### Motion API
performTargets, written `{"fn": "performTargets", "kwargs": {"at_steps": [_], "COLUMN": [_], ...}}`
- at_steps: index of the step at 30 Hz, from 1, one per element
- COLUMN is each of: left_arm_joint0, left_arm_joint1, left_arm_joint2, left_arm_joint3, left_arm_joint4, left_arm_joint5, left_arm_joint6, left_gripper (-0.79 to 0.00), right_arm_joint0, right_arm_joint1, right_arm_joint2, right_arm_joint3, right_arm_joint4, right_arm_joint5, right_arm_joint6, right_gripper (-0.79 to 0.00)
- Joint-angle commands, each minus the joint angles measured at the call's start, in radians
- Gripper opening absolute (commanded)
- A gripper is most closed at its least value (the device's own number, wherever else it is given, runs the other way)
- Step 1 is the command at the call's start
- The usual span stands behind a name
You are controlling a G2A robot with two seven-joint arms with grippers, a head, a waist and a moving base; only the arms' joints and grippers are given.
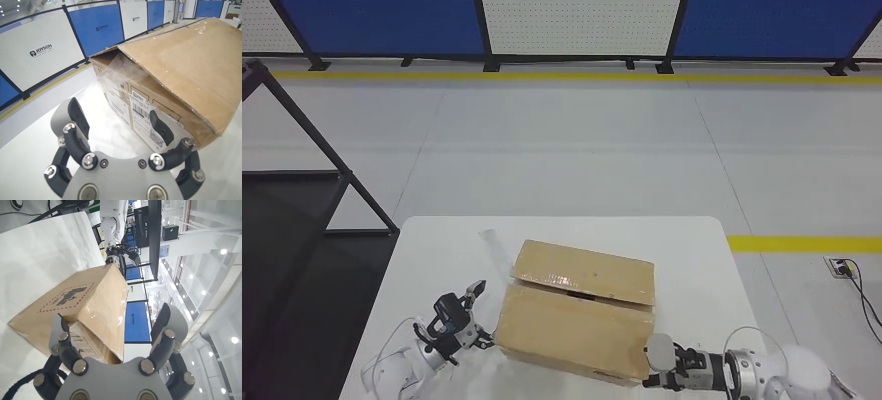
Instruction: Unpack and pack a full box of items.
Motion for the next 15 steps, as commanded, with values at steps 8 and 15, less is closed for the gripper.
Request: {"fn": "performTargets", "kwargs": {"at_steps": [8, 15], "left_arm_joint0": [-0.01, -0.013], "left_arm_joint1": [-0.003, -0.005], "left_arm_joint2": [0.012, 0.015], "left_arm_joint3": [0.002, -0.002], "left_arm_joint4": [-0.027, -0.051], "left_arm_joint5": [0.036, 0.065], "left_arm_joint6": [-0.026, -0.036], "left_gripper": [0.0, 0.0], "right_arm_joint0": [0.073, 0.103], "right_arm_joint1": [-0.021, -0.029], "right_arm_joint2": [-0.033, -0.043], "right_arm_joint3": [0.04, 0.089], "right_arm_joint4": [0.016, 0.019], "right_arm_joint5": [0.02, 0.037], "right_arm_joint6": [0.025, -0.005], "right_gripper": [0.0, 0.0]}}
